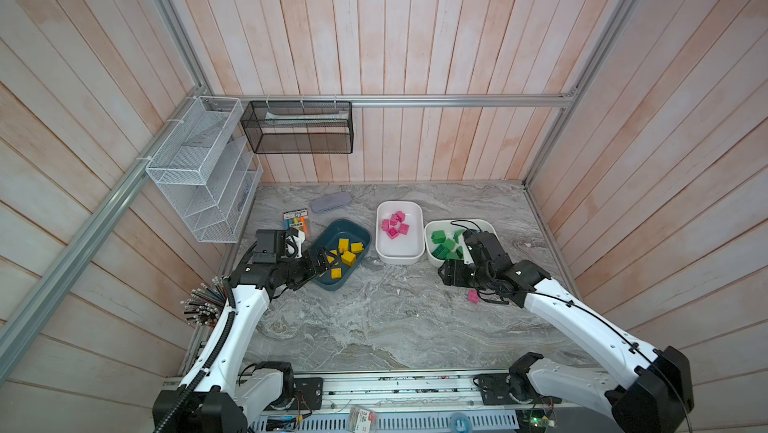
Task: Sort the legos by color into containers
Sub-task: 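Lower the right gripper to the last pink brick and grasp it, then carry the pink brick into the smaller white tub and open right gripper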
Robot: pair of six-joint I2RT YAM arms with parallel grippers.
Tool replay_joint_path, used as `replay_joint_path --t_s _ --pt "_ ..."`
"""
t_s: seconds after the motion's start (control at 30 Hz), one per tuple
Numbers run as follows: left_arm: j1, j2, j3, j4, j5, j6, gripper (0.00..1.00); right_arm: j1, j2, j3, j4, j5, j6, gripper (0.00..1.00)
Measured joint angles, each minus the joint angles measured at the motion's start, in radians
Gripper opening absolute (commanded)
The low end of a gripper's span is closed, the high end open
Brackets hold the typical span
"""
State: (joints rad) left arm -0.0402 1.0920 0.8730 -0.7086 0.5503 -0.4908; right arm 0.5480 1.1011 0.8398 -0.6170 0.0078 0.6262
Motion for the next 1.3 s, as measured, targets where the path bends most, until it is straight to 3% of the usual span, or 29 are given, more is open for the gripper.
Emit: replay_joint_path --t_s 0.17,0.4,0.9,1.07,1.3 --pt "0.000 0.024 0.000 0.002 0.003 0.002 1.00 -0.064 -0.016 -0.107 -0.039 0.048 0.064 0.78" --pt "0.000 0.002 -0.002 0.000 0.002 0.008 1.00 -0.087 0.099 -0.130 -0.031 0.108 0.137 0.75" --pt "0.000 -0.034 -0.027 -0.002 0.002 0.008 1.00 -0.145 0.291 -0.143 0.109 0.144 0.150 0.48" --pt "0.000 -0.034 -0.027 -0.002 -0.002 0.011 1.00 -0.145 0.334 -0.144 0.118 0.150 0.128 0.44" --pt "0.000 -0.034 -0.027 -0.002 -0.005 0.015 1.00 -0.151 0.333 -0.147 0.129 0.167 0.099 0.24"
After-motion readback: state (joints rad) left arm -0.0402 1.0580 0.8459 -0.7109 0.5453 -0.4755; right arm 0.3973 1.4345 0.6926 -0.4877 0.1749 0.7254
